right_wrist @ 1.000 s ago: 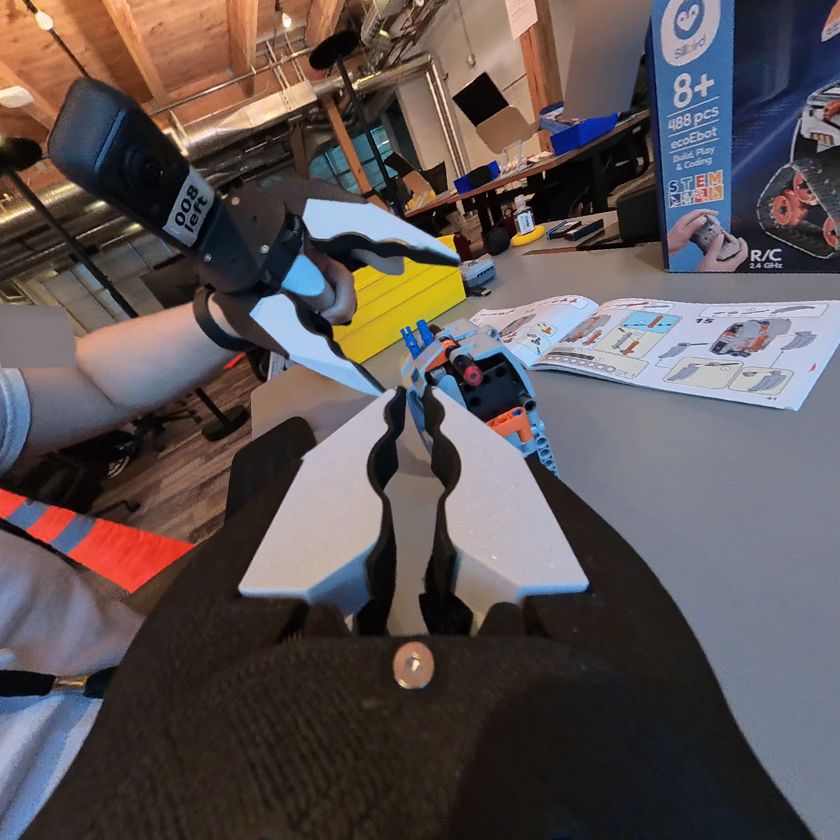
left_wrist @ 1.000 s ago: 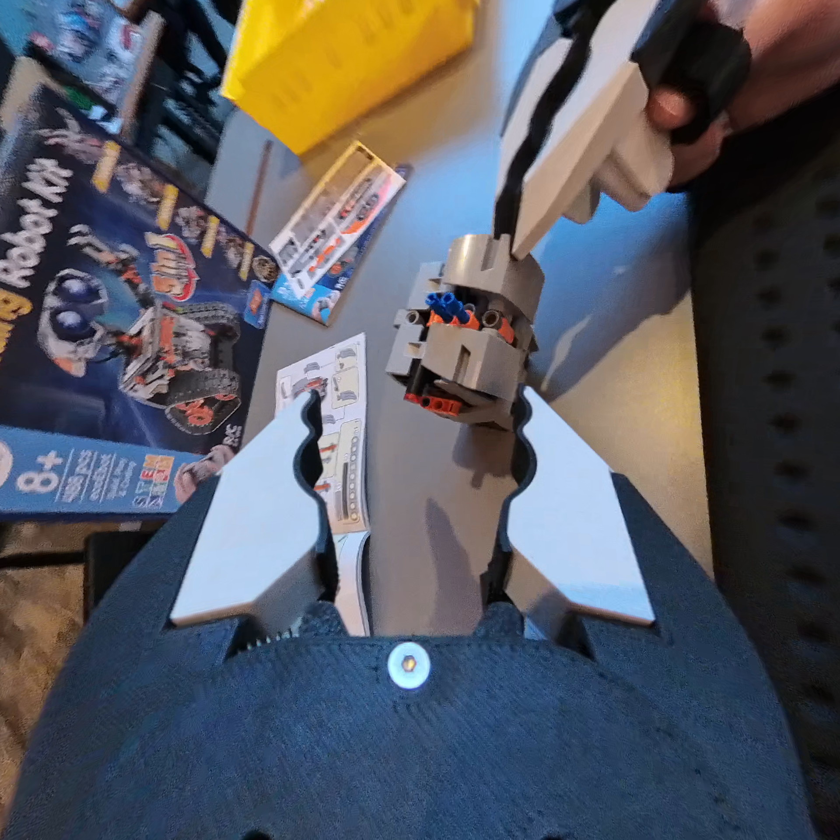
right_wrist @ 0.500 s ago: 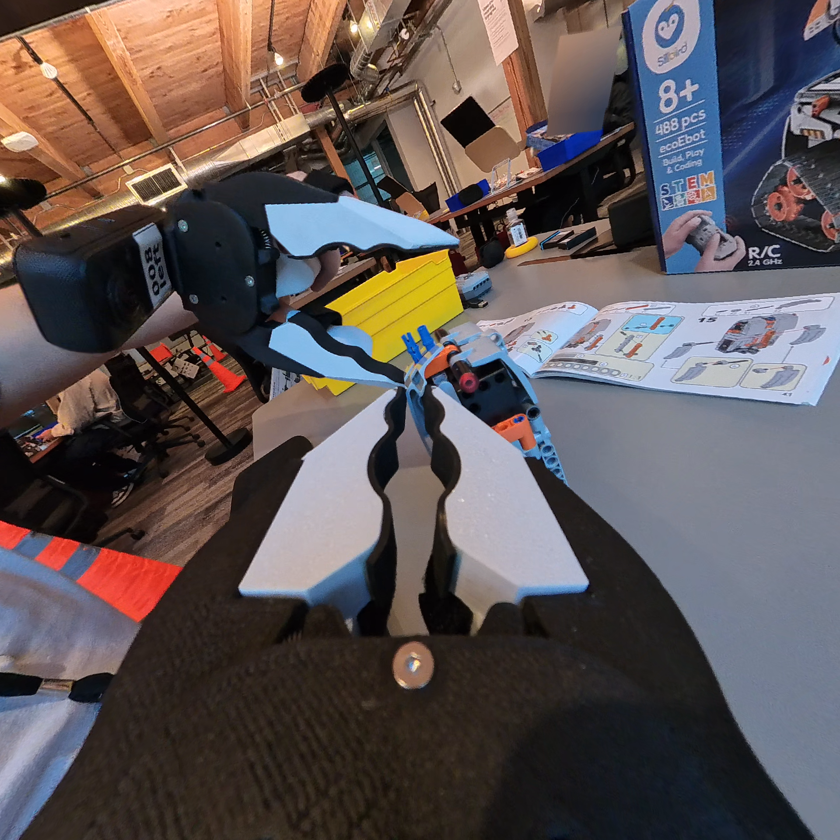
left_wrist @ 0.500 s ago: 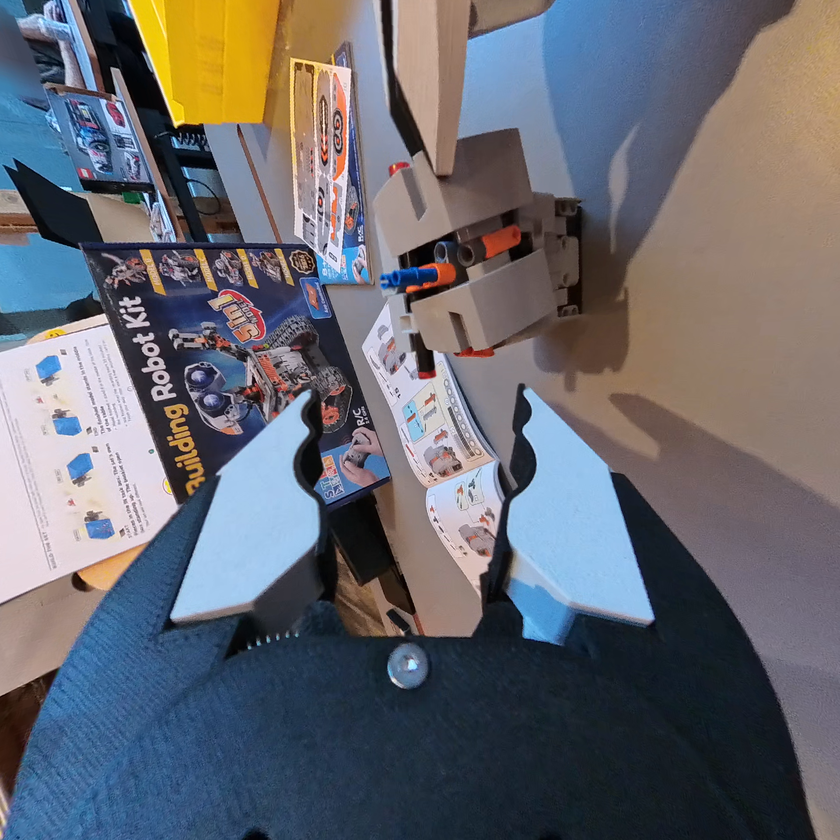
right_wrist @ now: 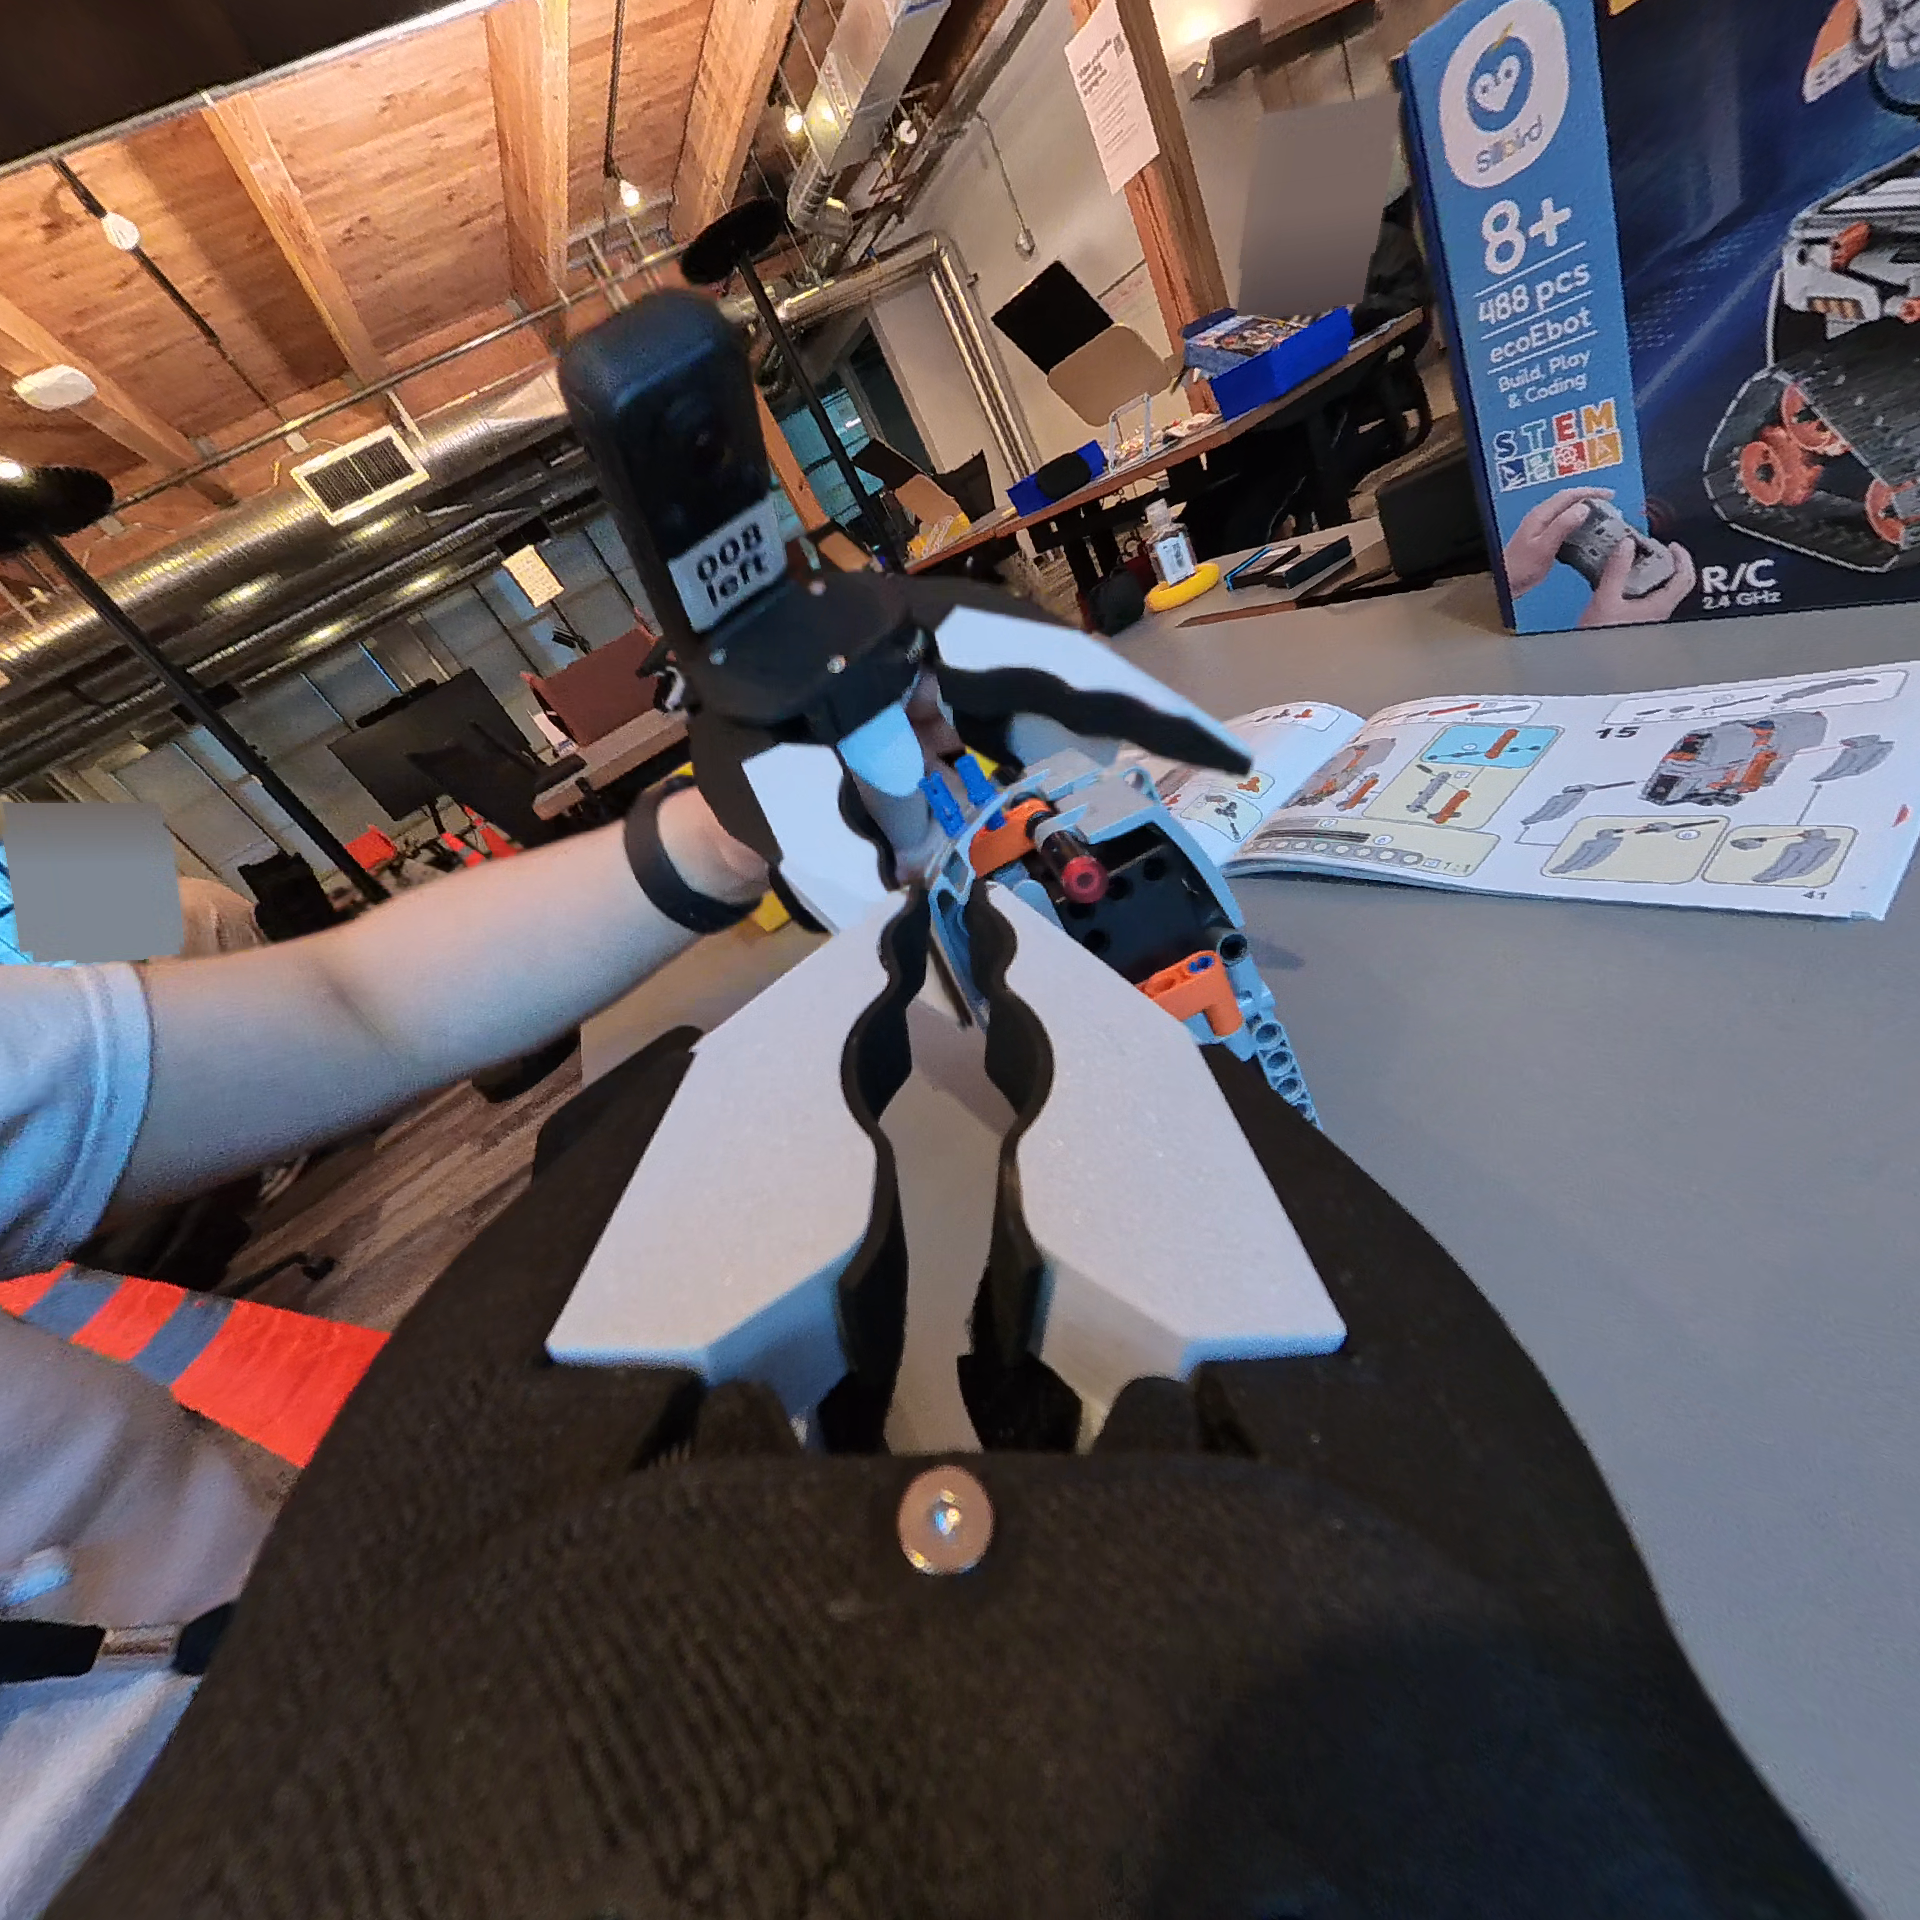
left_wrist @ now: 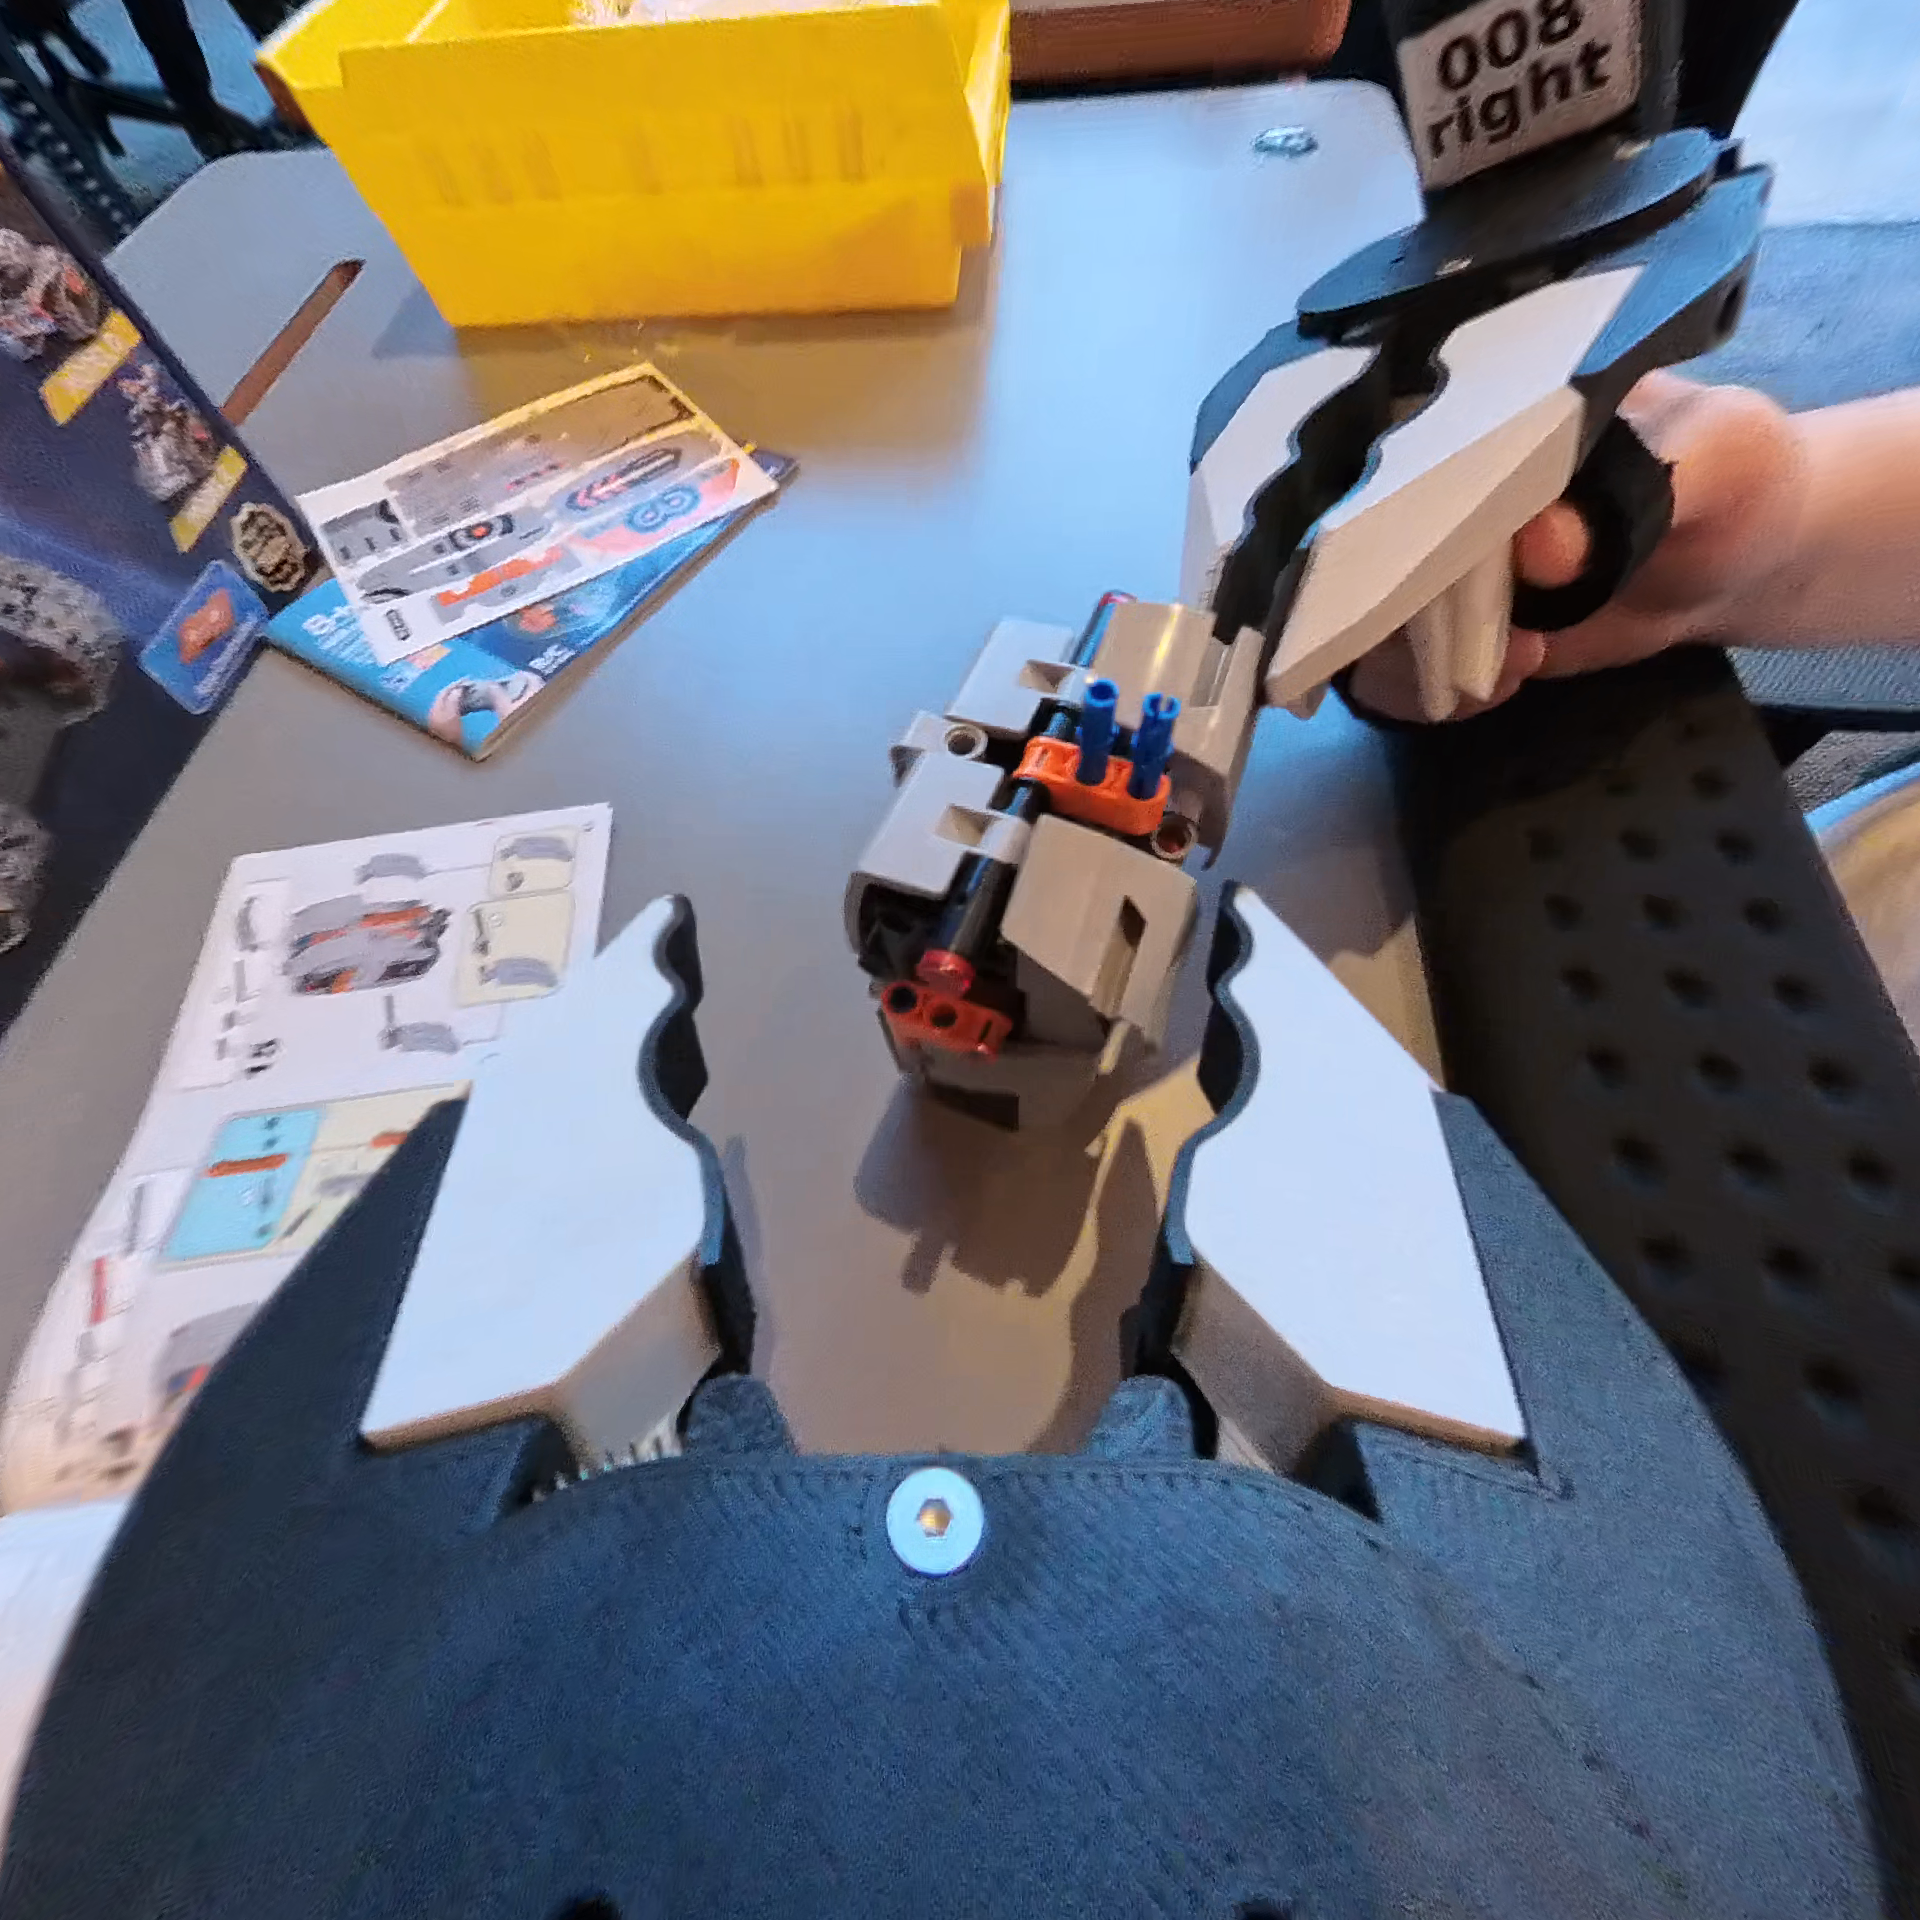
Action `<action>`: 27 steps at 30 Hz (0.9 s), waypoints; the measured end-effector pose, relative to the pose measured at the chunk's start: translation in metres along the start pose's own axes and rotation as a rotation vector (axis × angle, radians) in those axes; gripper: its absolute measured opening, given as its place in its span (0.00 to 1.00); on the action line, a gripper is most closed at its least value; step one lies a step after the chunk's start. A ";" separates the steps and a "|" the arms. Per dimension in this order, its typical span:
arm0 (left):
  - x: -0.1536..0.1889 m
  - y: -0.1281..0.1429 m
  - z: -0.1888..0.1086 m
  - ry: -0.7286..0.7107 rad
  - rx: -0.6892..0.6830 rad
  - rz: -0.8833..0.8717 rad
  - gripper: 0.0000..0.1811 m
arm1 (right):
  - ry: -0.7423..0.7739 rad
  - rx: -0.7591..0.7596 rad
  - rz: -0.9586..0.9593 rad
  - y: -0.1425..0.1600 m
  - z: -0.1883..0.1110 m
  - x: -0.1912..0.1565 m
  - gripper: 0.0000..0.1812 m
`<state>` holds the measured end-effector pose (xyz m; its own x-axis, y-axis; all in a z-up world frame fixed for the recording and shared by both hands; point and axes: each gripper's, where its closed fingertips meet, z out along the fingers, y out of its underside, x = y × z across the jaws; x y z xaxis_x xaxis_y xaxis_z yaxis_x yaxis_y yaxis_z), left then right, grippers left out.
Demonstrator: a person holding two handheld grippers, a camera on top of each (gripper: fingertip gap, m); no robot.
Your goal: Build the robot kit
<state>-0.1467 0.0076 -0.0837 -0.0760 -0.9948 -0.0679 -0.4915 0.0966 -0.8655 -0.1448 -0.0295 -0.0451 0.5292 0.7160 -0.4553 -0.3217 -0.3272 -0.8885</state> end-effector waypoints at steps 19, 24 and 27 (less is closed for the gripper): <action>0.005 -0.003 0.017 -0.013 0.145 -0.090 0.38 | -0.036 0.068 0.060 -0.012 -0.001 0.008 0.03; 0.006 -0.011 0.013 -0.003 0.189 -0.120 0.34 | -0.026 0.103 0.088 -0.018 -0.009 0.016 0.03; 0.005 -0.012 0.013 -0.012 0.191 -0.130 0.33 | -0.007 0.085 0.083 -0.017 -0.012 0.022 0.03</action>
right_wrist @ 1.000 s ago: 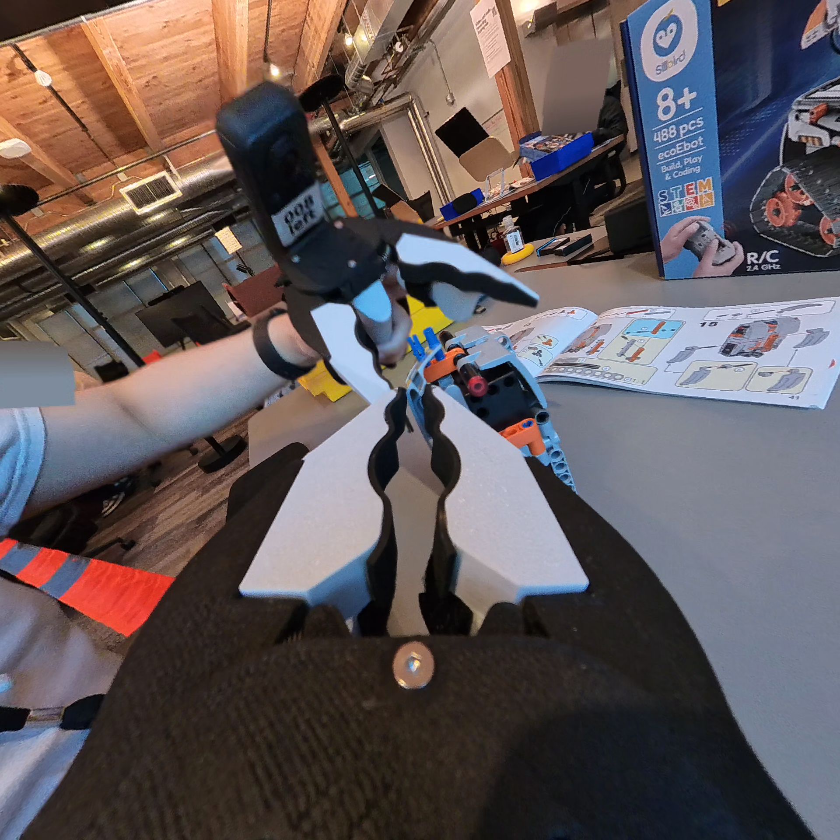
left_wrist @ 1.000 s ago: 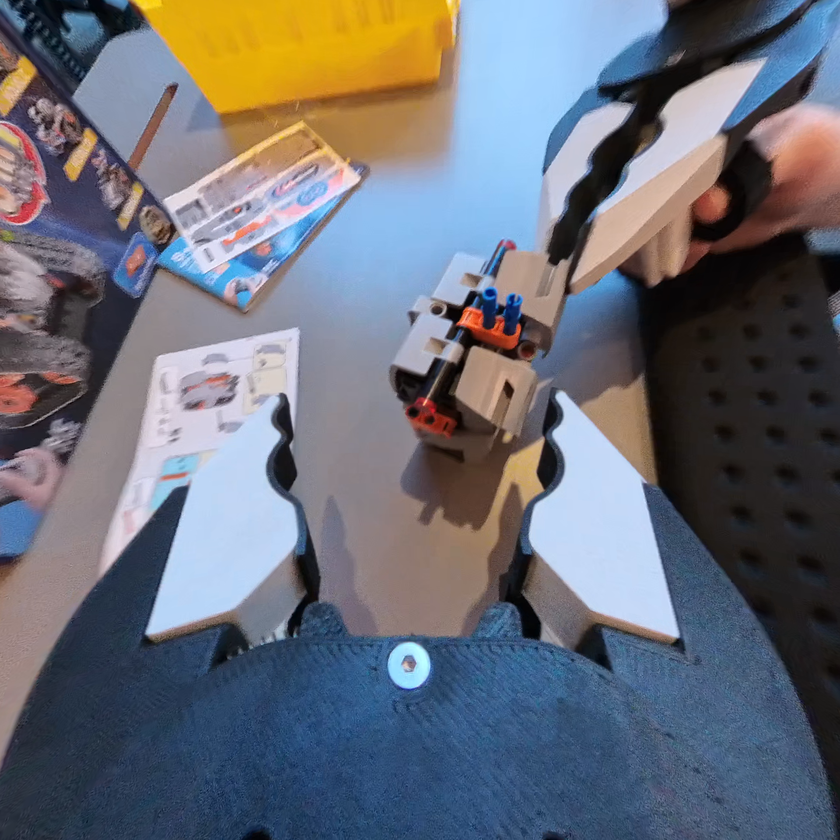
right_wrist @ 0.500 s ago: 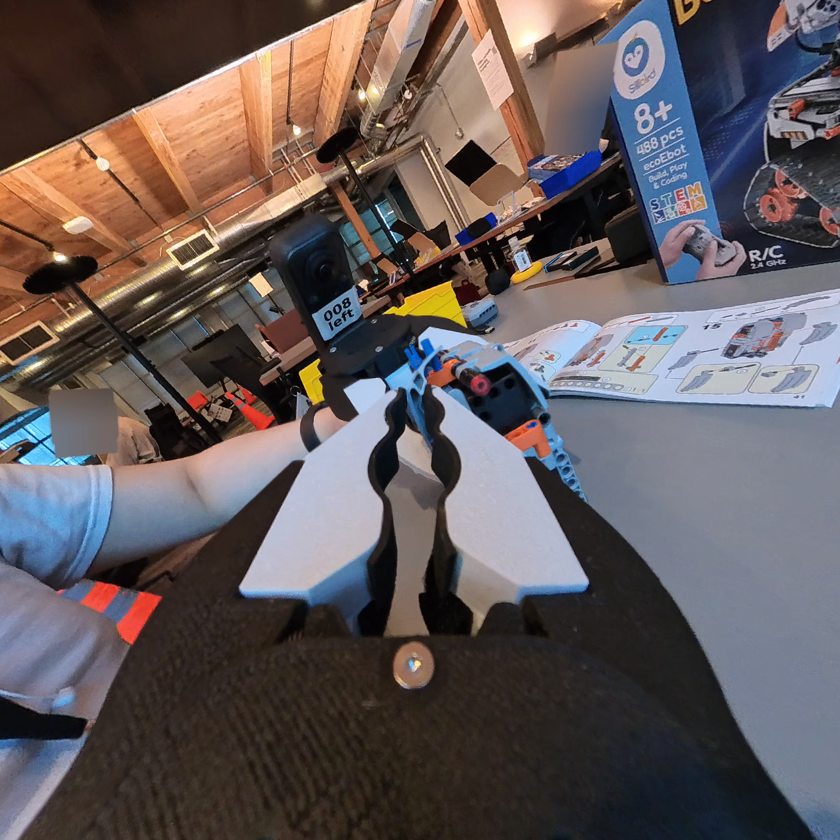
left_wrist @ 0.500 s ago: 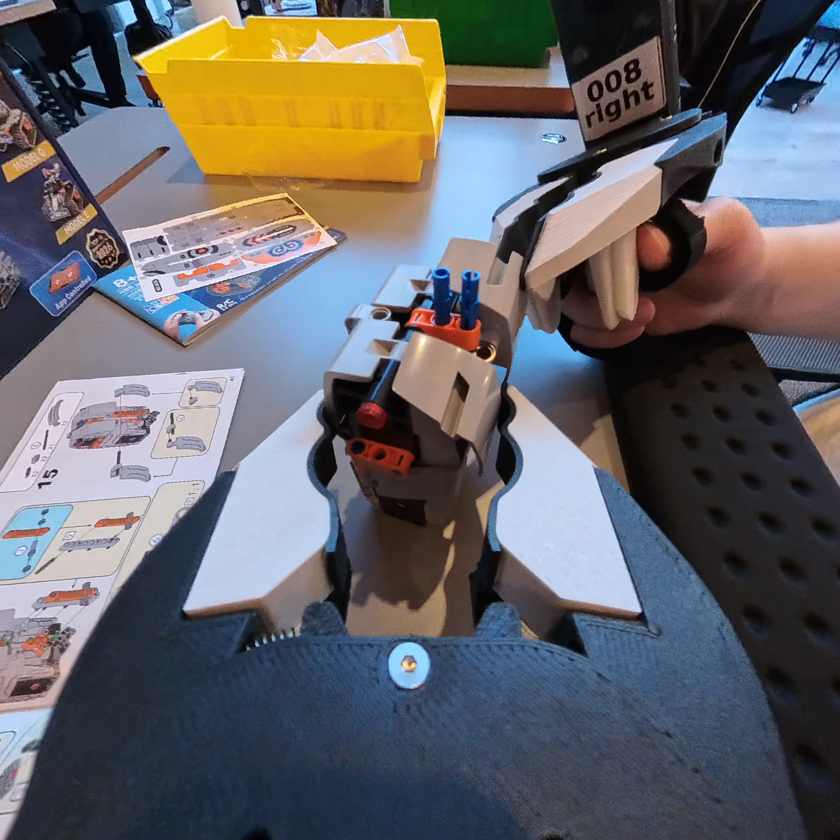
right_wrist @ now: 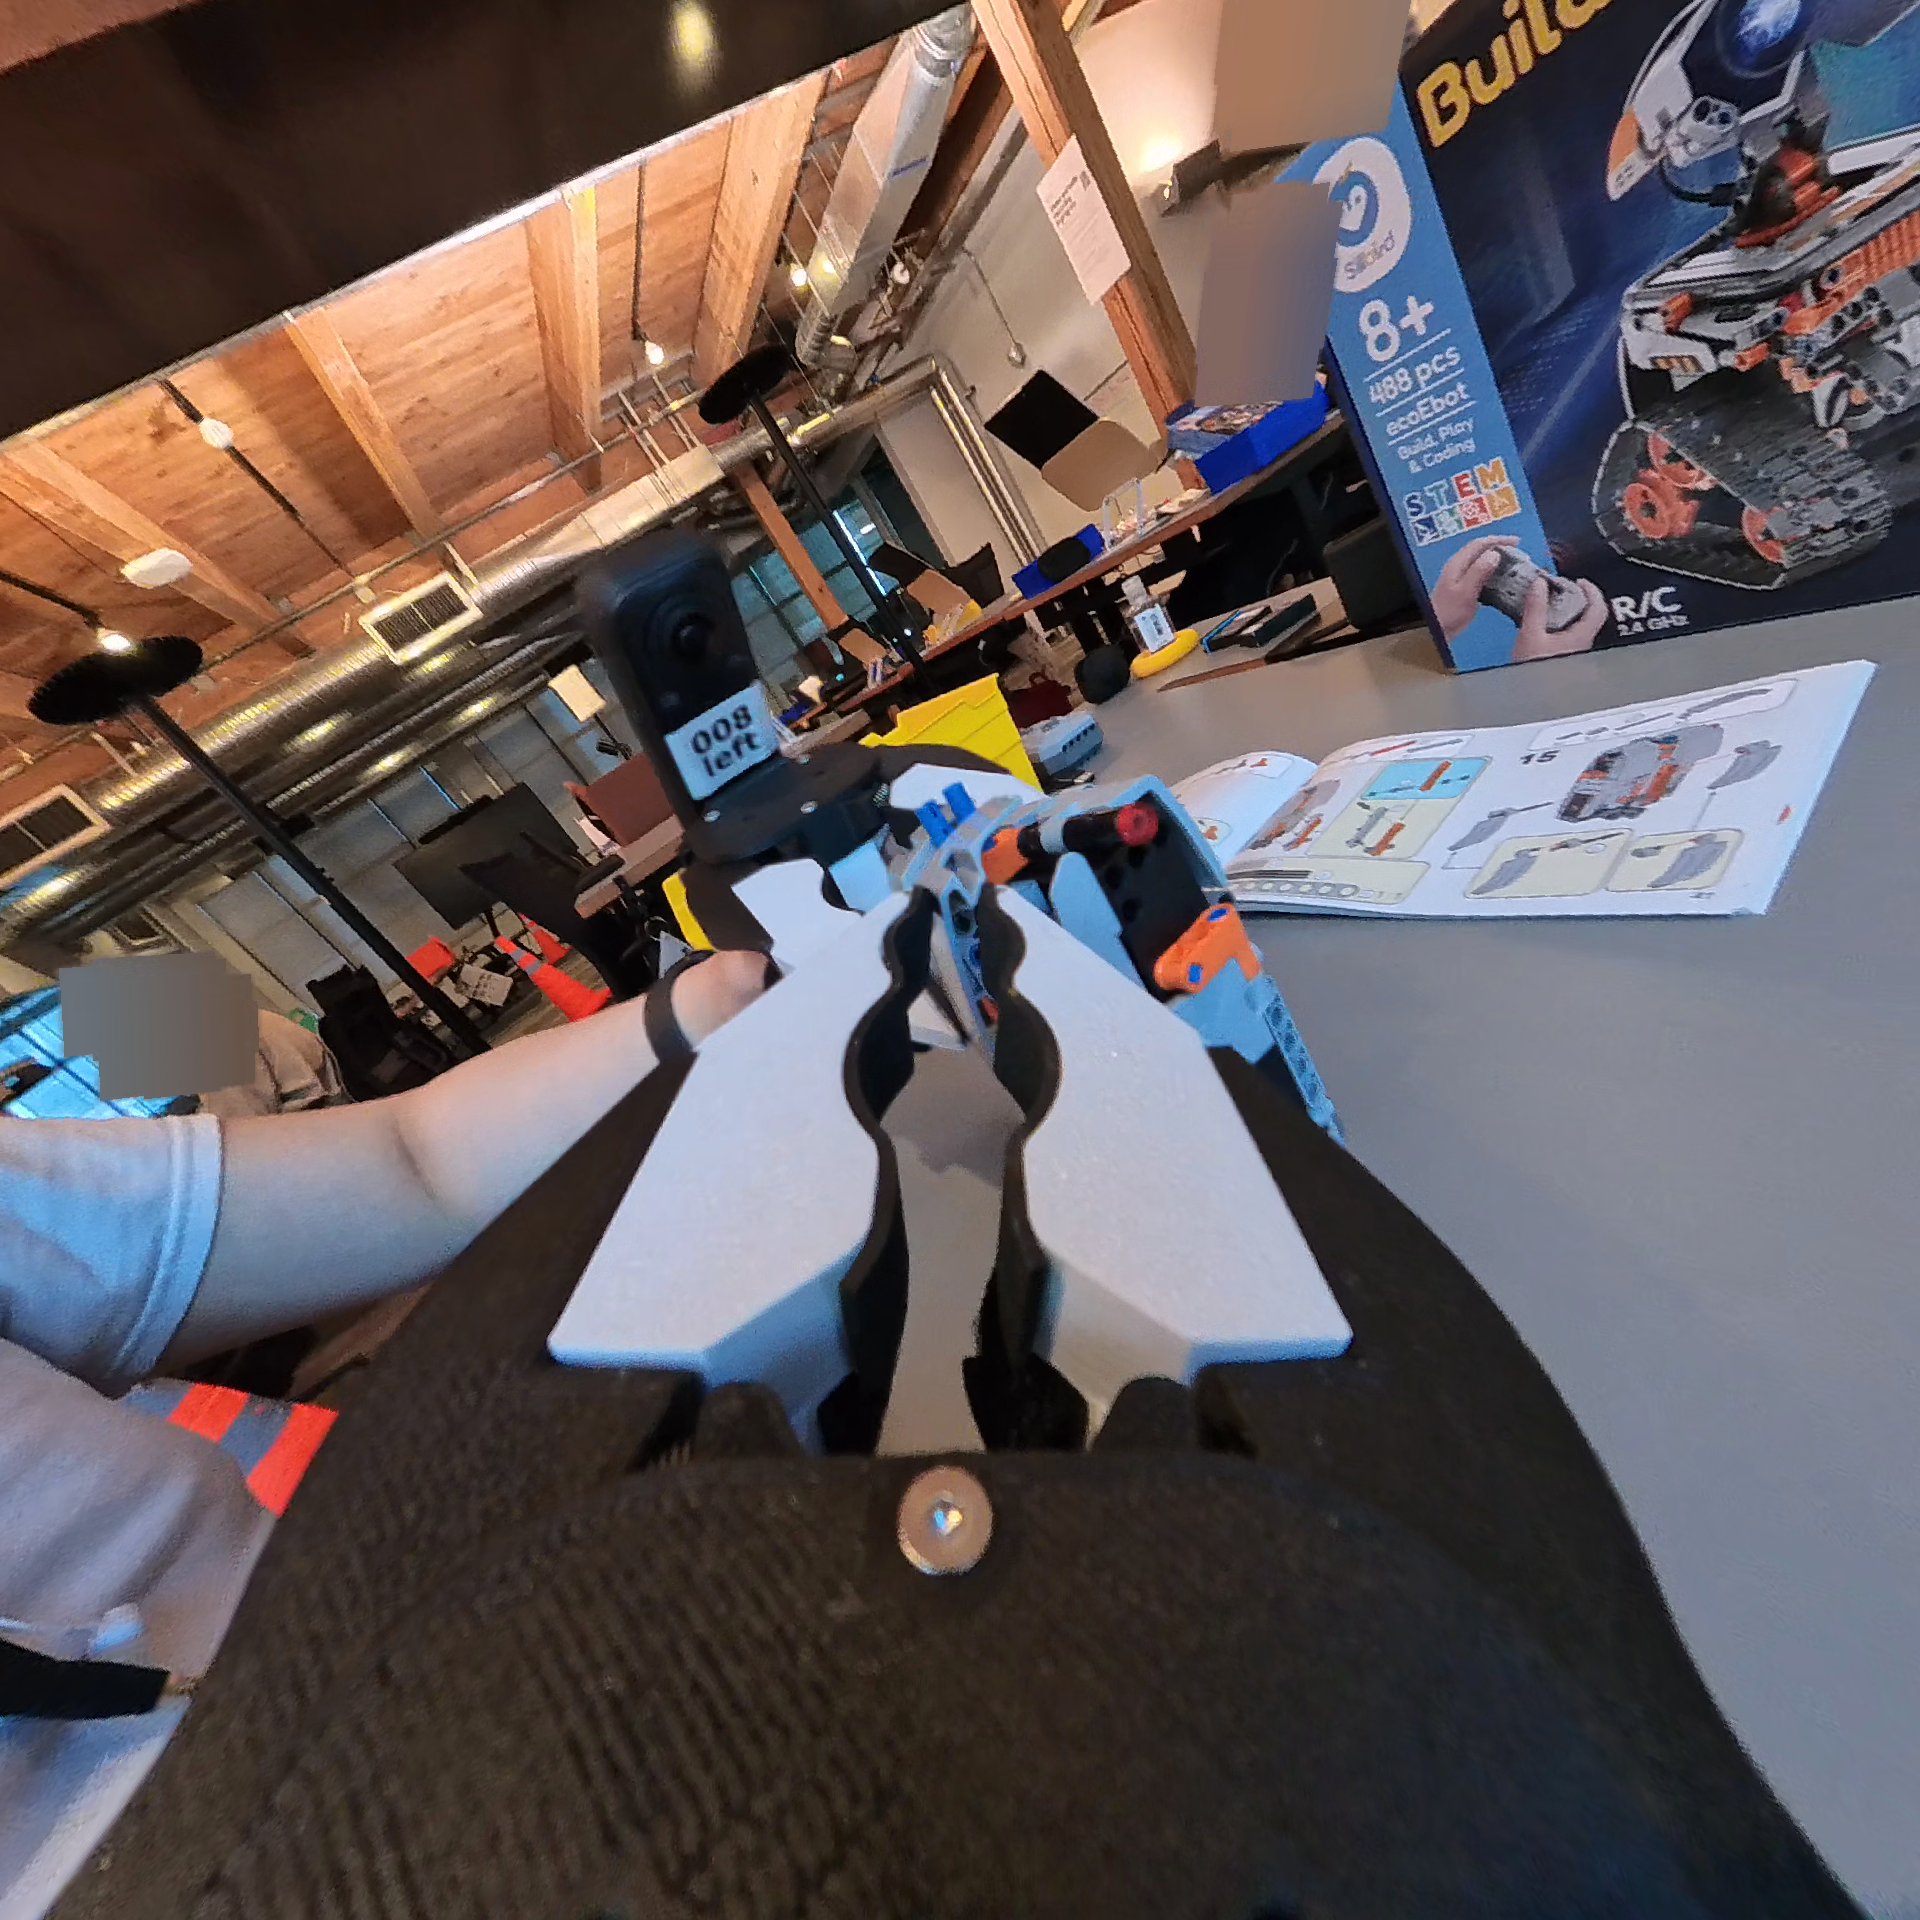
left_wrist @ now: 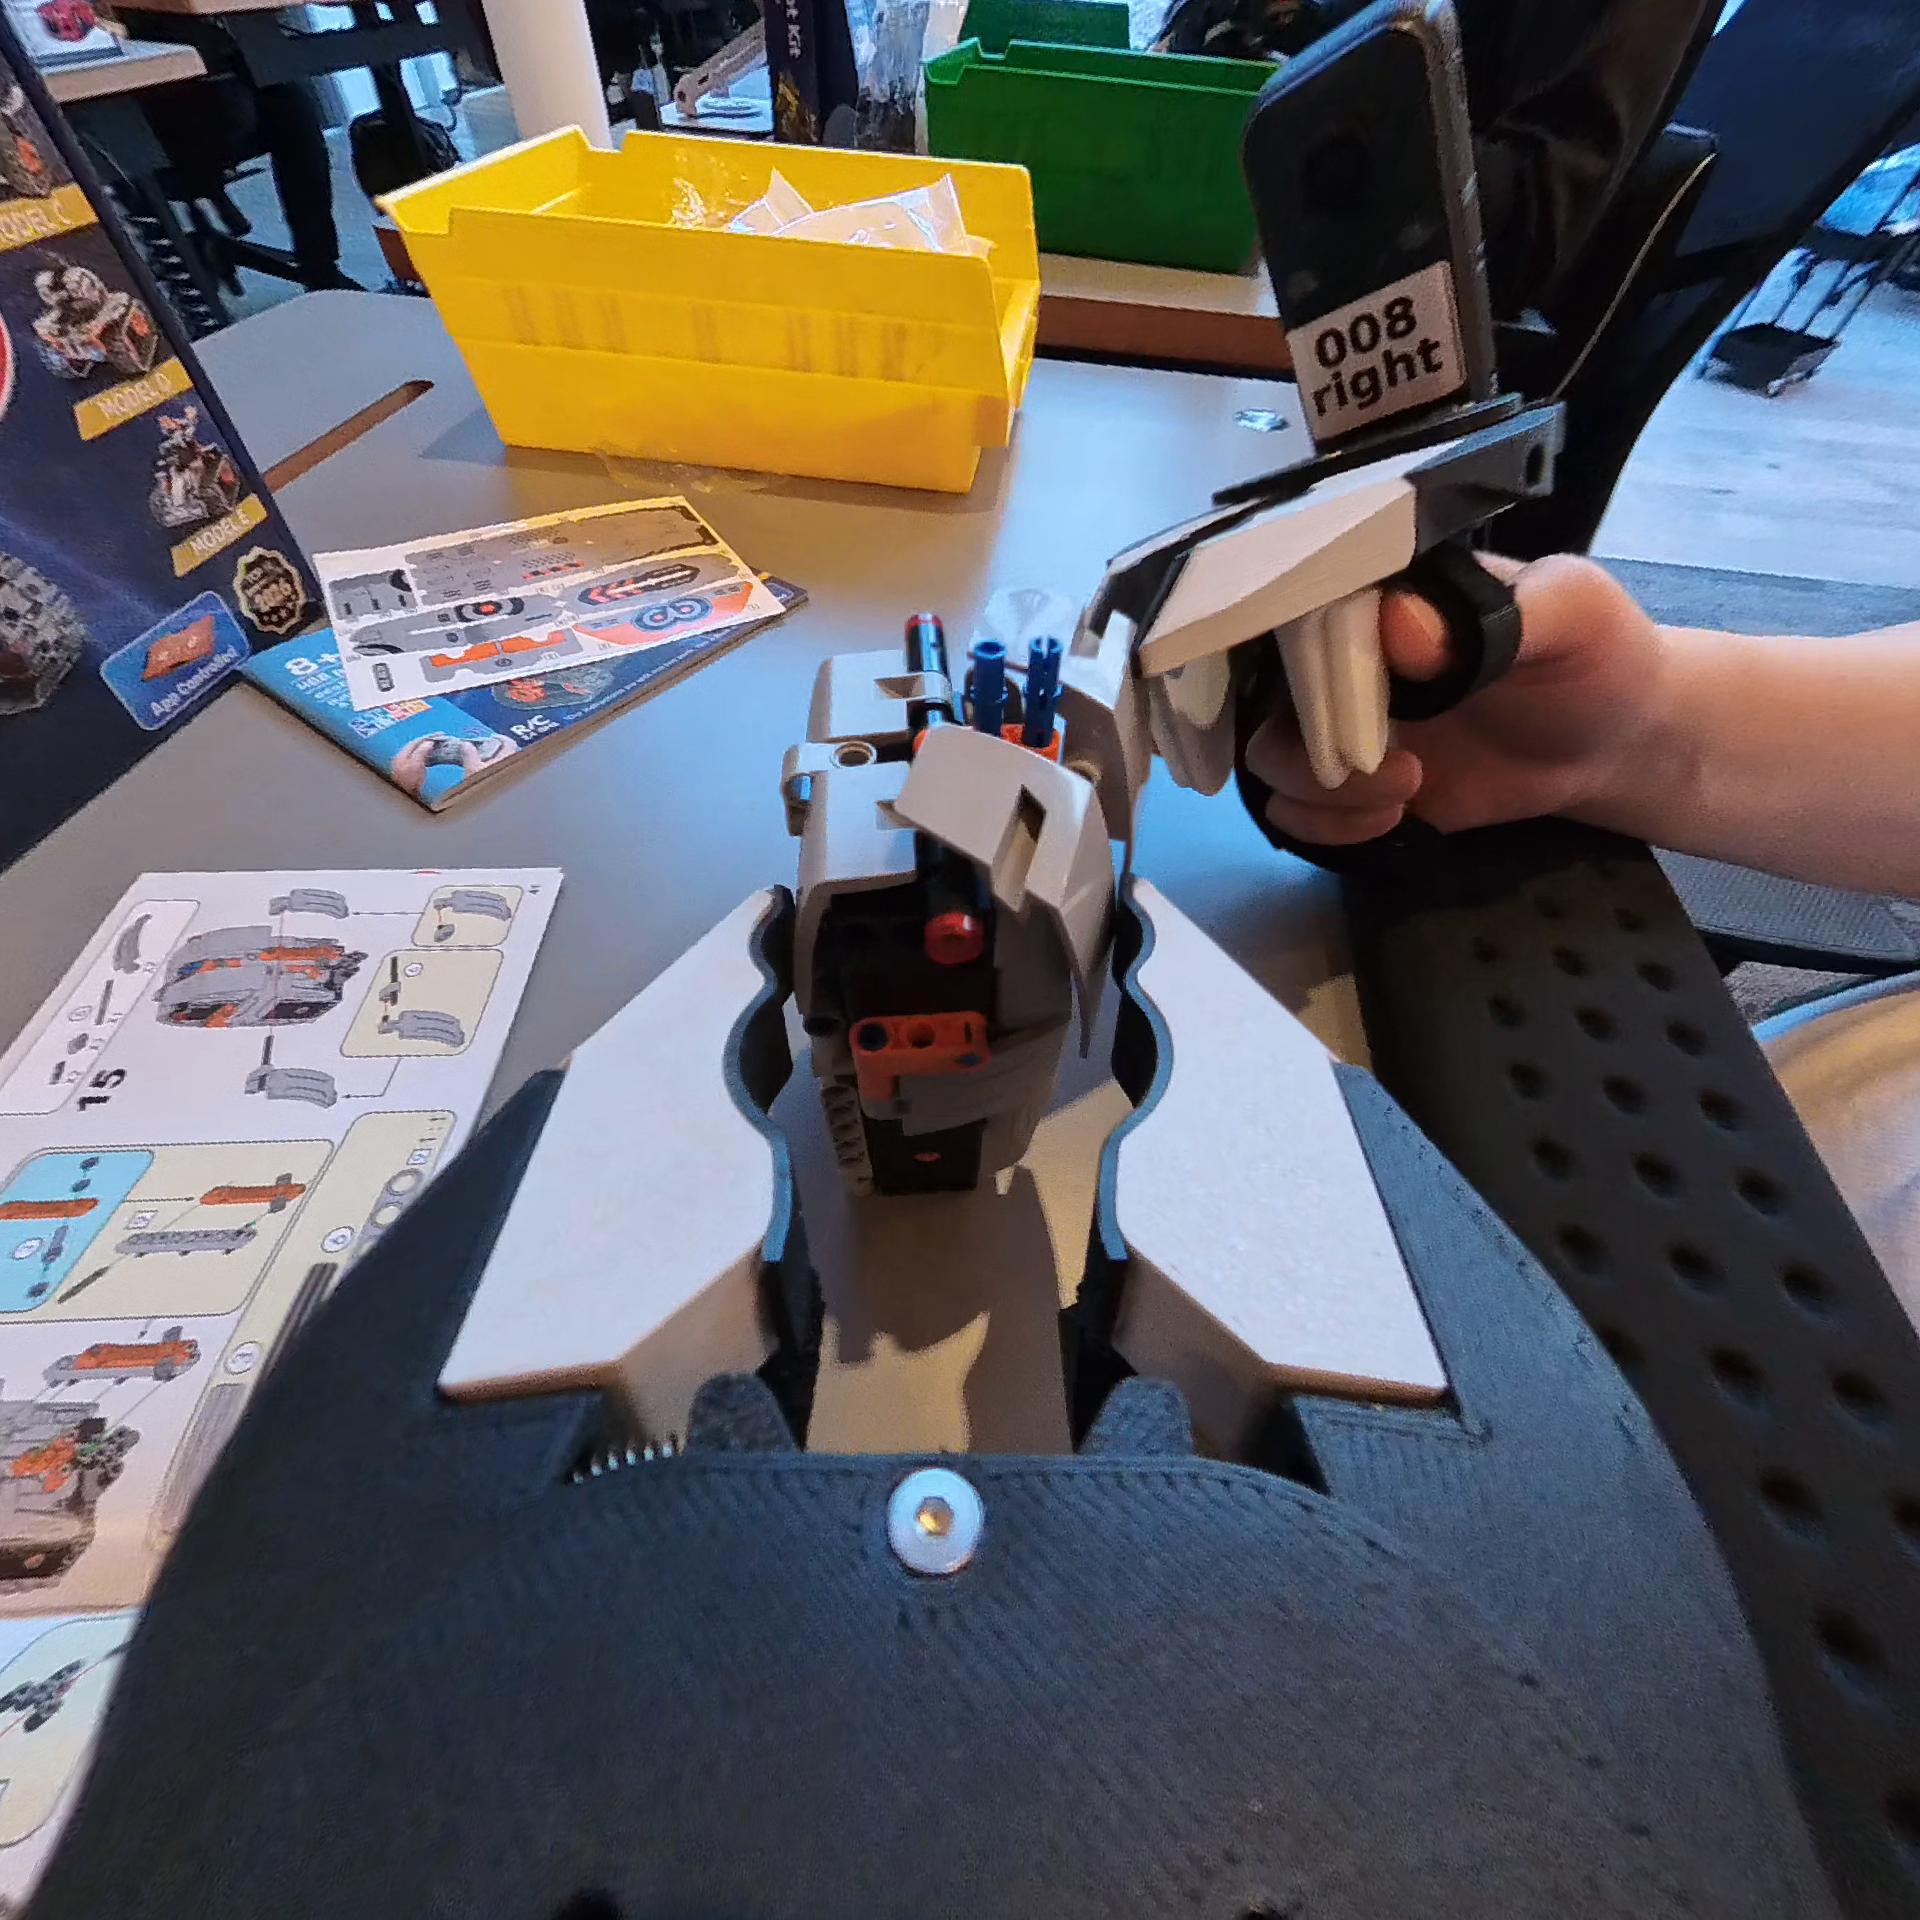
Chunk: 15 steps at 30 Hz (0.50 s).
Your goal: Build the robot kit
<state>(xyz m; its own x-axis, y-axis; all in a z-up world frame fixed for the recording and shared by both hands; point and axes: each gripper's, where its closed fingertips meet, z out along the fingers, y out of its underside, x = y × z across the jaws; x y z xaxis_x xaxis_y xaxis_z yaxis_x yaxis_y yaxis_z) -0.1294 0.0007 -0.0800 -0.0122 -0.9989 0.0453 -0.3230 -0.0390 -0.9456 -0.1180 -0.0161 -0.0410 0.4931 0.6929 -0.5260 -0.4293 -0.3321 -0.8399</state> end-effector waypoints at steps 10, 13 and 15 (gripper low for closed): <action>-0.007 -0.004 0.010 -0.175 -0.040 0.116 0.34 | 0.042 -0.063 -0.051 -0.002 -0.006 0.020 0.04; -0.008 -0.005 0.011 -0.213 -0.049 0.141 0.33 | 0.039 -0.068 -0.066 -0.003 -0.008 0.022 0.04; -0.008 -0.006 0.012 -0.230 -0.052 0.149 0.33 | 0.038 -0.068 -0.072 -0.004 -0.008 0.022 0.04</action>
